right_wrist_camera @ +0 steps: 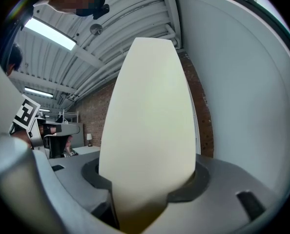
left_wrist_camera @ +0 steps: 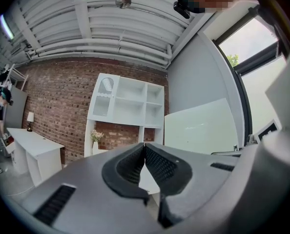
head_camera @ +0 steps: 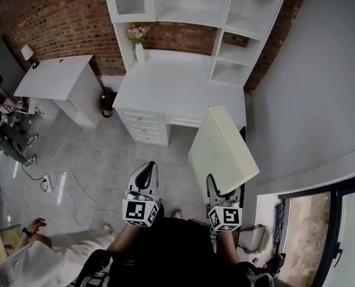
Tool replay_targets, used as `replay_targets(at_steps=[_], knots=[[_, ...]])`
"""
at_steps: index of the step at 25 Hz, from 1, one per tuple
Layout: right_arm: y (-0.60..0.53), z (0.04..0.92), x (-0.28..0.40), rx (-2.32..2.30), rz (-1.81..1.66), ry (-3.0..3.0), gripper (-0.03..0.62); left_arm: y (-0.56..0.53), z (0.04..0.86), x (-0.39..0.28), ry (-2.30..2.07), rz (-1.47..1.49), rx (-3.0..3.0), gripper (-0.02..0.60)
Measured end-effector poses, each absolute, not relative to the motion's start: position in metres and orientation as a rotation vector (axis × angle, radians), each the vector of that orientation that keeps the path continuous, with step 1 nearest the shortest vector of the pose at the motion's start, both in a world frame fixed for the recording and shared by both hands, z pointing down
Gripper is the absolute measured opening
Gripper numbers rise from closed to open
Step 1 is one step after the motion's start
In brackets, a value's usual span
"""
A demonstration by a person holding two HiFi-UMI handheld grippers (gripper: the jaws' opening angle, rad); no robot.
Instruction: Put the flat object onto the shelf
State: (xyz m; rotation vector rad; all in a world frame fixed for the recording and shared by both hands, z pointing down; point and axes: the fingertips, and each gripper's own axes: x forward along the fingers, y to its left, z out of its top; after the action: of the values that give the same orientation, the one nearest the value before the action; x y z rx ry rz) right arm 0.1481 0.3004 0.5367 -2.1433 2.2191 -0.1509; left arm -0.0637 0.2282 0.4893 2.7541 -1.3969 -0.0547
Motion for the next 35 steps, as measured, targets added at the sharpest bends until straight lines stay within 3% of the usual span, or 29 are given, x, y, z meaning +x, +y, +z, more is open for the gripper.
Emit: replay_targets(at_steps=[12, 25, 35], knots=[[0.221, 0.555, 0.163, -2.164, -0.168, 2.254, 0.287, 0.135, 0.501, -0.034, -1.345, -0.091, 2.741, 0.009], [0.015, 0.518, 0.143, -2.231, -0.031, 2.239, 0.288, -0.073, 0.469, -0.056, -1.303, -0.170, 2.775, 0.009], [-0.073, 0.485, 0.136, -2.344, 0.132, 2.221, 0.288, -0.163, 0.465, -0.075, -1.230, -0.168, 2.819, 0.009]])
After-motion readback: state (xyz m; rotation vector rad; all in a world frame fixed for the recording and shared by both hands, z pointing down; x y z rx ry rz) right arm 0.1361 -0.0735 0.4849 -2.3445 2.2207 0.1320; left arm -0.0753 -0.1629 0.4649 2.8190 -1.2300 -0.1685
